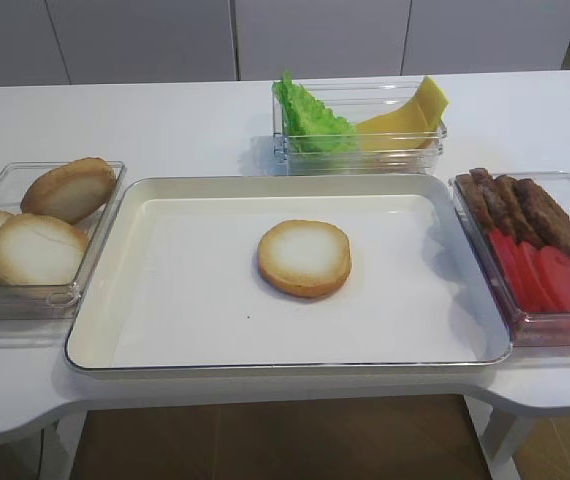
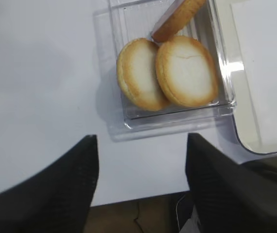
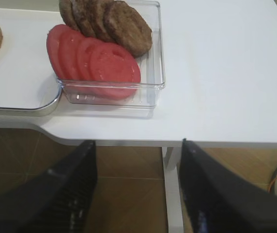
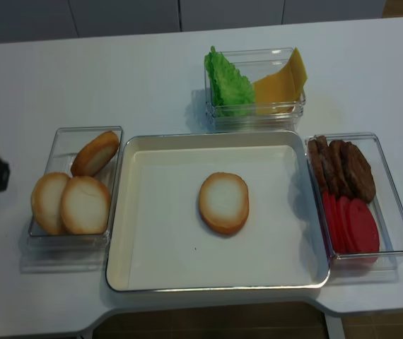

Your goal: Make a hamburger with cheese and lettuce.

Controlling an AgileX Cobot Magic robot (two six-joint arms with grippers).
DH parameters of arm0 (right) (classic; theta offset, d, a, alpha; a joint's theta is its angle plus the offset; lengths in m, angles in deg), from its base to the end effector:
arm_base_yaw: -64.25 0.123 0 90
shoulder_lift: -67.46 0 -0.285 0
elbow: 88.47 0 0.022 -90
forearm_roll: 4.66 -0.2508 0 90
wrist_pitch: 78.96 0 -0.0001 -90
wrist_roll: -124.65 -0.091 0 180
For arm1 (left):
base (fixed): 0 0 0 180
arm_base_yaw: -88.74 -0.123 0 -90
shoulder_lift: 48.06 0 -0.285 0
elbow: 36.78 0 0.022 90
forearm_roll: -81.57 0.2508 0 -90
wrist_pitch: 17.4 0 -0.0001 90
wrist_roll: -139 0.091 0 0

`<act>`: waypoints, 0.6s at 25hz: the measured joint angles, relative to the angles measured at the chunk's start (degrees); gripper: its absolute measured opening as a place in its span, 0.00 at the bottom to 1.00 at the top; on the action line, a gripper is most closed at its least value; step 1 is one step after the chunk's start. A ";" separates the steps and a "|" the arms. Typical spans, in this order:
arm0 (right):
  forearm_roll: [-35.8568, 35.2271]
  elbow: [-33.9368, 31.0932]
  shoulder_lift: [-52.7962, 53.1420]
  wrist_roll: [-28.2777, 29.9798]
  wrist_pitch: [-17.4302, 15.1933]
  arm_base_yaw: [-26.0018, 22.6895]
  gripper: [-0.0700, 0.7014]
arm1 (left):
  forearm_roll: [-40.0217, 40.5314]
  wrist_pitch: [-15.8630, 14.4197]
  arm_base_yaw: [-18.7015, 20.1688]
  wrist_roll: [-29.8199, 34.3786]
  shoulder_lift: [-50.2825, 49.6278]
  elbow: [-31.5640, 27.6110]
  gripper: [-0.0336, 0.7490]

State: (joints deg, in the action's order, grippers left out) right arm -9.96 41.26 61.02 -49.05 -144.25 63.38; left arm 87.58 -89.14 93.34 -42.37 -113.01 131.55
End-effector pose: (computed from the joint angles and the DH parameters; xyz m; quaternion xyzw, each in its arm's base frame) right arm -0.0086 0.0078 0.2630 -0.0448 0.8725 0.0157 0.4862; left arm 0.1660 -0.0043 0.3836 0.0293 0.9604 0.0381 0.2746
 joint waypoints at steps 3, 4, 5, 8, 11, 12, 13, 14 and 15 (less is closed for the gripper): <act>0.00 0.00 0.00 0.00 0.00 0.00 0.64 | 0.00 -0.13 0.00 -2.24 6.13 -3.09 0.59; 0.00 0.00 0.00 0.00 0.00 0.00 0.64 | 0.00 -0.21 0.00 -2.46 8.28 -4.16 0.59; 0.00 0.00 0.00 0.00 0.00 0.00 0.64 | 0.00 -0.34 0.00 -2.58 10.34 -5.20 0.59; 0.00 0.00 0.00 0.00 0.00 0.00 0.64 | 0.47 -0.57 0.00 -2.83 15.49 -7.86 0.59; 0.00 0.00 0.00 0.00 0.00 0.00 0.64 | 1.12 -0.57 0.00 -2.83 20.07 -10.77 0.59; 0.00 0.00 0.00 0.00 0.00 0.00 0.64 | 1.26 -0.60 0.00 -2.90 21.73 -11.68 0.59; 0.00 0.00 0.00 0.00 0.00 0.00 0.64 | 1.36 -0.60 0.00 -2.90 23.17 -12.46 0.59; 0.00 0.00 0.00 0.00 0.00 0.00 0.64 | 1.36 -0.60 0.00 -3.08 24.99 -13.40 0.59; 0.00 0.00 0.00 0.00 0.00 0.00 0.64 | 1.36 -0.71 0.00 -3.12 26.95 -14.37 0.59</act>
State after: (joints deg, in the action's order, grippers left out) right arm -9.96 41.26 61.02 -49.05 -144.25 63.38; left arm 88.94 -89.86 93.34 -45.48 -86.05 117.18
